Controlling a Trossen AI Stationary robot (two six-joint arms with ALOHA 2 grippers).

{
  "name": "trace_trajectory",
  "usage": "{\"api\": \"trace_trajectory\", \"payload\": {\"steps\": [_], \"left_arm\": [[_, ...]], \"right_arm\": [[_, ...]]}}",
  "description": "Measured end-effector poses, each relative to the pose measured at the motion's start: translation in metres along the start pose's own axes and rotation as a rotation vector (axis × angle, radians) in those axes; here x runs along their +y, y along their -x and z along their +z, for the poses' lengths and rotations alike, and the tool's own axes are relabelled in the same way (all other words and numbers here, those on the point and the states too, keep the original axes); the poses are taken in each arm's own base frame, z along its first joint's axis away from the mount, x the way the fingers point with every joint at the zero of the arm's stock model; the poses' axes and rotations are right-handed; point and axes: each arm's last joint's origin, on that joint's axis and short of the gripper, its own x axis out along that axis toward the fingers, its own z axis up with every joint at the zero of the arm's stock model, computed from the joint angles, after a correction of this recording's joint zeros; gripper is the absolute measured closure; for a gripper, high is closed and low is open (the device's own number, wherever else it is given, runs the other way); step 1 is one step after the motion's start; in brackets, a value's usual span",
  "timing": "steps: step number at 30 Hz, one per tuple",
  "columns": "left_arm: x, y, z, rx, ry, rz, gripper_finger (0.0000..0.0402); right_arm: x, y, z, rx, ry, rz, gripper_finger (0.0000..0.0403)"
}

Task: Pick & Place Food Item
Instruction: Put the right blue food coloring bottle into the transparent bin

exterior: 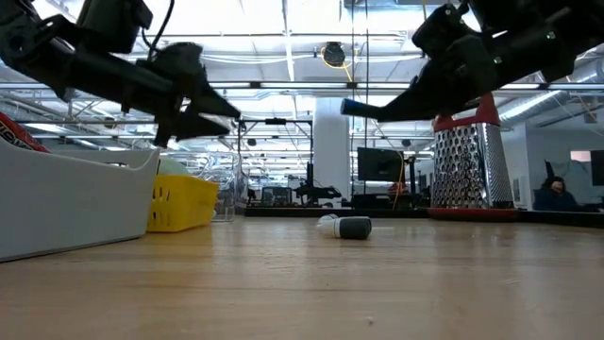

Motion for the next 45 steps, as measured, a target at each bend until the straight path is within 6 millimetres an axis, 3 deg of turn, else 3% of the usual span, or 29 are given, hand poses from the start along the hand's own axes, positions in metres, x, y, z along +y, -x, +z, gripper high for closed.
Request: {"api": "trace_trajectory", "payload": {"steps": [15,26,34,45], "left_arm": [[-0.079,0.003,0.016,-0.083,-0.42,-0.376,0.0176],[-0.124,-0.034,0.005,-0.018,-0.425,-0.431,0.0176],[-0.141,-0.064,-0.006,-0.011,-0.517,-0.419,0.0176],[-0.136,-0.089,-0.011,0.005,-0.486,-0.367,0.0176]], "right_arm": [[0.001,0.001,0.001,-0.005,-0.062,0.079,0.0333],[0.004,0.001,0.006,-0.059,-0.067,0.162,0.0335],[0.005,0.002,0.008,-0.074,-0.068,0.17,0.0338],[0.009,0.003,0.01,-0.101,-0.049,0.202,0.0337]]}}
